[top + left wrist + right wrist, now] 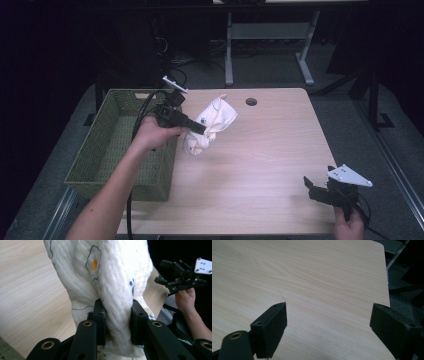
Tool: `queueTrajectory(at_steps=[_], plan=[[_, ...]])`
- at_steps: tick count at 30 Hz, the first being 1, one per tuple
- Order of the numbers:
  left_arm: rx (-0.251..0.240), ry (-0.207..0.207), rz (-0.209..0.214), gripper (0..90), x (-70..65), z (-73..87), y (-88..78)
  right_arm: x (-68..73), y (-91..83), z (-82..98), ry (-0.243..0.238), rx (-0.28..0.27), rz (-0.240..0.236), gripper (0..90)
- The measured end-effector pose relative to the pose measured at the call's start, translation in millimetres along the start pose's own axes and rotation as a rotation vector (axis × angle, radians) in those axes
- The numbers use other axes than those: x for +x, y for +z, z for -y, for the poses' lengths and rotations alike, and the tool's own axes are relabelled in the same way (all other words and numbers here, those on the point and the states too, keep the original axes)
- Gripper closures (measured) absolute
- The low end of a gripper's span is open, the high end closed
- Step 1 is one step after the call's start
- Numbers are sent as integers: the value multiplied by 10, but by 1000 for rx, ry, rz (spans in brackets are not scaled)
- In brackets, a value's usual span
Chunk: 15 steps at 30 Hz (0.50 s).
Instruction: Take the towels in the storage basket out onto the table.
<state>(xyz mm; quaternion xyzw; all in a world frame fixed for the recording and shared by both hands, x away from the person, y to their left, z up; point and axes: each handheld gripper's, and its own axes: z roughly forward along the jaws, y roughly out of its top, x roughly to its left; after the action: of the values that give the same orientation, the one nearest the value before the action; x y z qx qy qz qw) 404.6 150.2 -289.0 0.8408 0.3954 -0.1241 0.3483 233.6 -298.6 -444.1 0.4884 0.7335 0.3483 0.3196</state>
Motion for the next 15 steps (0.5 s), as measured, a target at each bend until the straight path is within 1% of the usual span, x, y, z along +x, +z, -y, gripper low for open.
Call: queueTrajectory(at_steps=[5,10,11,12,15], plan=[[9,7,9,708,-32,-37,97,3,0,0,2,-1,-2,139],[10,4,14,708,-55,-63,168,1,-2,-1,2,-2,-3,139],[15,13,14,708,-66,-79,206,-2,-2,-1,1,-1,-2,139],[15,13,14,708,-66,-79,206,-2,-2,-1,1,-1,-2,139],[19,9,20,708,-99,-105,302,-3,-6,-2,1,-3,-3,138]])
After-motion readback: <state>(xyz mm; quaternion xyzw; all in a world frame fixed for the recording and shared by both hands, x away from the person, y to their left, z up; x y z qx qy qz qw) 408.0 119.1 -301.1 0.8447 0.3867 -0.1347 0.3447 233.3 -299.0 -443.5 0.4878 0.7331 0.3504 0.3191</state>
